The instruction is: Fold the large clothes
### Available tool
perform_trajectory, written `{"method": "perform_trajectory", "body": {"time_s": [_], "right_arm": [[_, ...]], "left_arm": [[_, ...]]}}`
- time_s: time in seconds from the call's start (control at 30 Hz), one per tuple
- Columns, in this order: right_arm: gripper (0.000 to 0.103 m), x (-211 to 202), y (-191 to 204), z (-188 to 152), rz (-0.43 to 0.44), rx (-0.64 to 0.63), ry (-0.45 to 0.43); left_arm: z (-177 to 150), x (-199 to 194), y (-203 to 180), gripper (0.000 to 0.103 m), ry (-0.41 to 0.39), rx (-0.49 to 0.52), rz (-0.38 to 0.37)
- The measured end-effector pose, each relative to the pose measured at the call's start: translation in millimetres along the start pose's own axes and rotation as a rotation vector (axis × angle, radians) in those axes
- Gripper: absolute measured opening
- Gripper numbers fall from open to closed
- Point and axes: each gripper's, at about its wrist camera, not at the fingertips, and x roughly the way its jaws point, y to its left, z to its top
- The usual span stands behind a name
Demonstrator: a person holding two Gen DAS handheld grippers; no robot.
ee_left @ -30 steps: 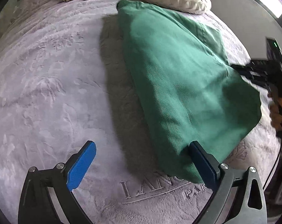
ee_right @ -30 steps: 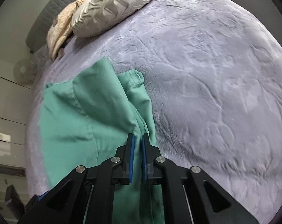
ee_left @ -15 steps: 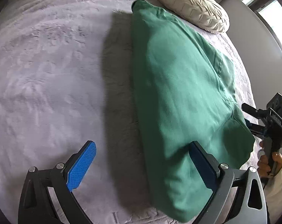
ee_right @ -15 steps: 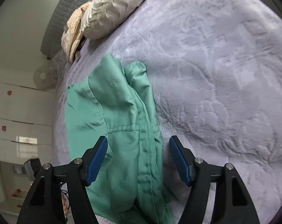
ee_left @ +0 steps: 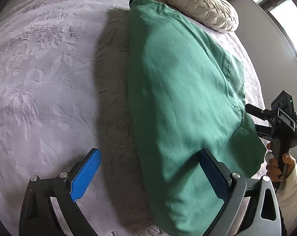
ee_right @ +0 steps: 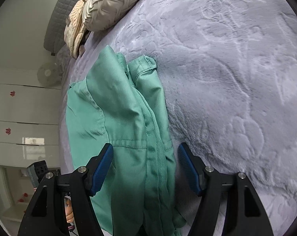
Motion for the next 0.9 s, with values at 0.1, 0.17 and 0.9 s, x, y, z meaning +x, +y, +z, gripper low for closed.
{"method": "perform_trajectory", "body": {"time_s": [0.1, 0.17, 0.9], "right_arm": [[0.072, 5, 2, 4, 0.005, -0.003, 0.008], [0.073, 8, 3, 7, 0.012, -0.004, 0.015], [0.024, 42, 18, 28, 0.243, 0.022, 0.036]], "left_arm": [[4, 5, -4, 0.1, 0.002, 0.003, -0.008], [7, 9, -7, 0.1, 0.01, 0.003, -0.027], [10, 20, -38, 0.052, -0.006, 0.076, -0.122]]}}
